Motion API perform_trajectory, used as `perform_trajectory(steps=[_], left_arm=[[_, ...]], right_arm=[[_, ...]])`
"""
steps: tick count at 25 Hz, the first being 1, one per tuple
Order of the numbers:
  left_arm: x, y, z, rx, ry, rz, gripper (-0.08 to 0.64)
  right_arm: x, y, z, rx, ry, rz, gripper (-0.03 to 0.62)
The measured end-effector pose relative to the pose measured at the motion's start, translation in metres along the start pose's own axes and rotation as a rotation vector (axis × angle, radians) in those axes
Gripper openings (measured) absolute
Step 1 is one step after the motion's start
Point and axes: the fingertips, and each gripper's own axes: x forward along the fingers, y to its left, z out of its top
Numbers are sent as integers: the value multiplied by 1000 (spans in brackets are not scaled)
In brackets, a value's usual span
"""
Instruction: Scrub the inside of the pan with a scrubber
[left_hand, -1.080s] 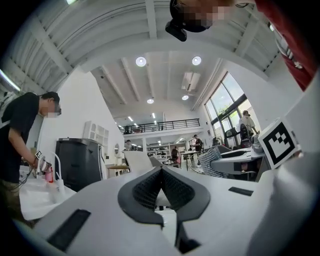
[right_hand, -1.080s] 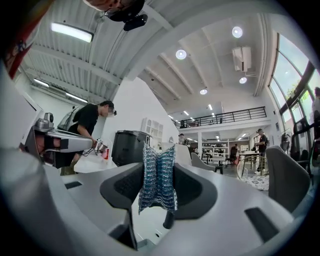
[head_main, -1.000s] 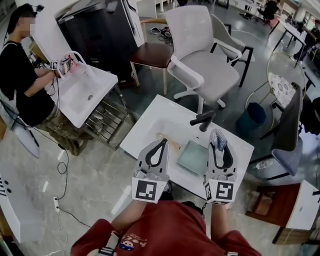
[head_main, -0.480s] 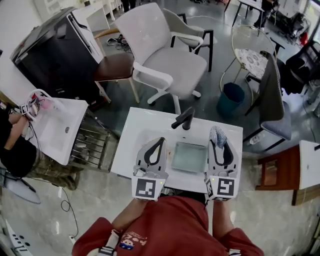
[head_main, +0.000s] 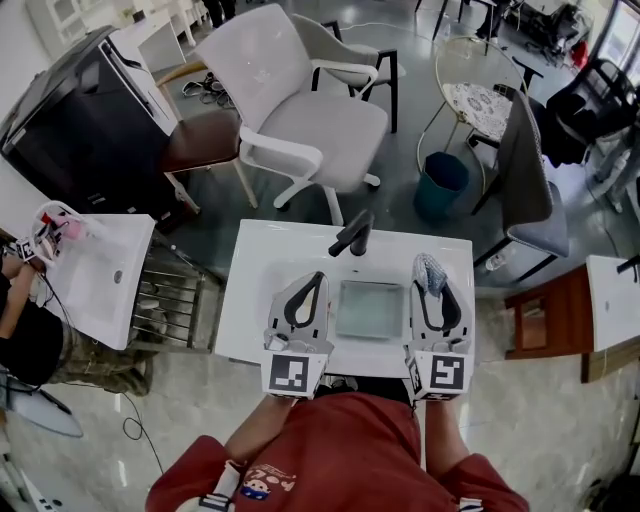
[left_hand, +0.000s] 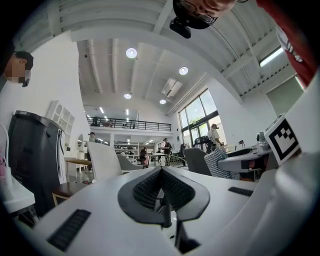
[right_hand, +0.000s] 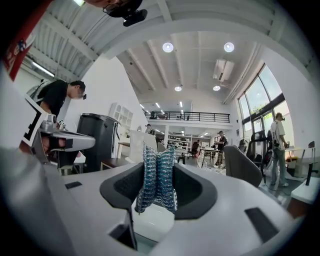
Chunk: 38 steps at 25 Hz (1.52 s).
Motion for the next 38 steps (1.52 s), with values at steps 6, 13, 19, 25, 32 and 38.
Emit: perform_trajectory(steps=[6,13,19,25,32,38], left_arm=[[1,2,-15,-14,17,4,12],[1,5,-27,-16,24,16,12],[-1,7,-37,-18,33,22,12],[-2,6,-53,-24,57,31,12],[-5,7,-73,-44,87,45,12],[-7,1,-83,-55,107,36,12]], right_arm=[[2,7,-7,-33,15,19,190],[8,12,-16,-38,39,50,190],[18,26,-39,-82,120,125,189],[26,57,-81,-208,261,258,187],[30,93,-168,-372,503,482,187],[14,131,-250,-557,736,742,189]])
